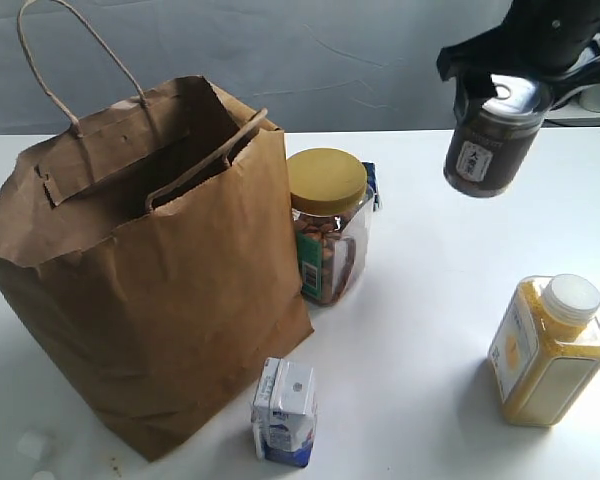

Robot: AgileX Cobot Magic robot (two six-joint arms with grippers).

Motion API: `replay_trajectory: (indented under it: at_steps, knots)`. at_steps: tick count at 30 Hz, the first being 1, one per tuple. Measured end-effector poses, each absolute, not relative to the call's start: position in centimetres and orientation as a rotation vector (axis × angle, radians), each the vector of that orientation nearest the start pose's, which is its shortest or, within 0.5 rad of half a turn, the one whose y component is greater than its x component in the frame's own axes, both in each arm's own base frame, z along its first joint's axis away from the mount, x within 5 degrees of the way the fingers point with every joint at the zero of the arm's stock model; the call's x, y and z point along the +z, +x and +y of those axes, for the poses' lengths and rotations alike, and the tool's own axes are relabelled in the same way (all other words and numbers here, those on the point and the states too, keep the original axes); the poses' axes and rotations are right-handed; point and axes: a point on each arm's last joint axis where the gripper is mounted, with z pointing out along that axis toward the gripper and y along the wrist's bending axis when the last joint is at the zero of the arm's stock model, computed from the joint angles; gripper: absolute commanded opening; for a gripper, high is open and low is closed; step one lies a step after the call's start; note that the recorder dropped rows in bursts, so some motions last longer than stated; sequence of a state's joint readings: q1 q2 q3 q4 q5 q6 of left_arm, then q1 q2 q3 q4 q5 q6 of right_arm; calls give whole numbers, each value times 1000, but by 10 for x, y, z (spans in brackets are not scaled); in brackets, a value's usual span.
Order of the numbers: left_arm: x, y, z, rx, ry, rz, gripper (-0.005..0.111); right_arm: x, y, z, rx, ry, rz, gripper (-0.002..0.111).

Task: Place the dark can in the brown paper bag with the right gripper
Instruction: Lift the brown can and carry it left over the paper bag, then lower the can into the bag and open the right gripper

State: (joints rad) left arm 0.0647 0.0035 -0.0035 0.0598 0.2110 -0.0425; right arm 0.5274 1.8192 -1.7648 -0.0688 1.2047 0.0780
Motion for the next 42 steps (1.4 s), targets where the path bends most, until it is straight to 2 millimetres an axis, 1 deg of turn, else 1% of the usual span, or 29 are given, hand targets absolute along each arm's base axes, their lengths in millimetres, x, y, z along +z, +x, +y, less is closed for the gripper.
replay_trajectory:
  at_steps: [3,6,10,13,16,19,25,29,32,33,34,35,36,37,38,40,42]
  knots:
    - [195,56,5,71,-51,1694,0,363,320,190,101,-649,2607,0]
    - [195,56,5,71,-51,1694,0,390,296,192,156,-681,2533,0]
    - [195,56,5,71,-51,1694,0,422,260,197,249,-735,2431,0]
    - [195,56,5,71,-51,1694,0,443,233,201,330,-785,2343,0]
    - [195,56,5,71,-51,1694,0,458,210,209,412,-844,2249,0]
    - [195,56,5,71,-51,1694,0,468,191,220,502,-894,2165,0]
    - [195,56,5,71,-51,1694,0,479,165,247,673,-971,2015,0]
    - [195,56,5,71,-51,1694,0,486,154,260,755,-982,1916,0]
    - [195,56,5,71,-51,1694,0,479,155,275,771,-1000,1904,0]
    - [195,56,5,71,-51,1694,0,467,158,290,767,-1024,1927,0]
    - [195,56,5,71,-51,1694,0,460,160,297,763,-1038,1939,0]
    - [195,56,5,71,-51,1694,0,443,165,312,746,-1066,1978,0]
    - [195,56,5,71,-51,1694,0,434,168,320,737,-1081,1998,0]
    - [195,56,5,71,-51,1694,0,418,172,333,719,-1107,2034,0]
    - [195,56,5,71,-51,1694,0,410,174,339,708,-1120,2054,0]
    - [195,56,5,71,-51,1694,0,380,181,360,697,-1166,2123,0]
    - [195,56,5,71,-51,1694,0,359,185,372,693,-1200,2161,1]
